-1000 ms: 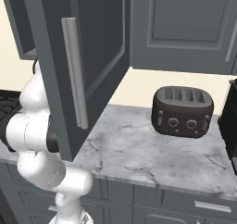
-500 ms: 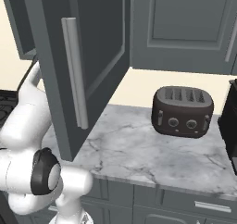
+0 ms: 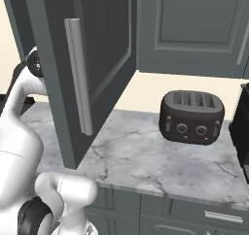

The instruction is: Retrieve the shaker from the cabinet and place it next the steak on a plate on the dining table.

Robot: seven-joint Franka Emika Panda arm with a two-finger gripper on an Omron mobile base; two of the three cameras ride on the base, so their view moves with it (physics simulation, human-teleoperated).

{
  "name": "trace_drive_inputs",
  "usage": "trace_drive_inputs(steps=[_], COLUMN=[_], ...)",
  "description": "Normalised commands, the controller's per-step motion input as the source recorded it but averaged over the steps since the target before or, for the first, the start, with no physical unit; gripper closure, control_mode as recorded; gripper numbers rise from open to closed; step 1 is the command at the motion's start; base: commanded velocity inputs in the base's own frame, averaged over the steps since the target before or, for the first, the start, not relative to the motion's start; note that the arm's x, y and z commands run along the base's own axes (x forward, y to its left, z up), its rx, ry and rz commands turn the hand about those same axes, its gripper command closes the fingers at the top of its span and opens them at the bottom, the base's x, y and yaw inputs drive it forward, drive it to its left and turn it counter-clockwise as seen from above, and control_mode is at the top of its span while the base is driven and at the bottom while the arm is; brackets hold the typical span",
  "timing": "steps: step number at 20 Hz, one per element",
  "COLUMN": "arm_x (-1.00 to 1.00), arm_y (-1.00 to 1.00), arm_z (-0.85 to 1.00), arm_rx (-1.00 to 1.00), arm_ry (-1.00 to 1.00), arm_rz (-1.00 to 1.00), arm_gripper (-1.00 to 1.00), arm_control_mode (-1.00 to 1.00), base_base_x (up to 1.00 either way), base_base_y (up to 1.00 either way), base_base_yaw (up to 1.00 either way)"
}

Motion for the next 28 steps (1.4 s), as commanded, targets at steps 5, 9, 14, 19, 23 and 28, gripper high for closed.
trace_drive_inputs(steps=[5, 9, 14, 19, 23, 28], arm_x=[-0.89, -0.62, -0.63, -0.64, -0.42, -0.05], arm_y=[0.35, 0.21, 0.05, 0.00, 0.00, -0.05], arm_z=[0.02, 0.00, 0.00, 0.00, 0.00, -0.19], arm_rx=[0.00, 0.00, 0.00, 0.00, 0.00, 0.01], arm_ry=[0.00, 0.04, 0.10, 0.05, 0.11, 0.10], arm_rz=[-0.07, -0.03, 0.00, 0.00, 0.04, 0.05], arm_gripper=[1.00, 1.00, 1.00, 1.00, 1.00, 1.00], arm_control_mode=[-1.00, -1.00, -1.00, -1.00, -1.00, -1.00], base_base_x=[0.00, 0.00, 0.00, 0.00, 0.00, 0.00], base_base_y=[0.00, 0.00, 0.00, 0.00, 0.00, 0.00], base_base_yaw=[0.00, 0.00, 0.00, 0.00, 0.00, 0.00])
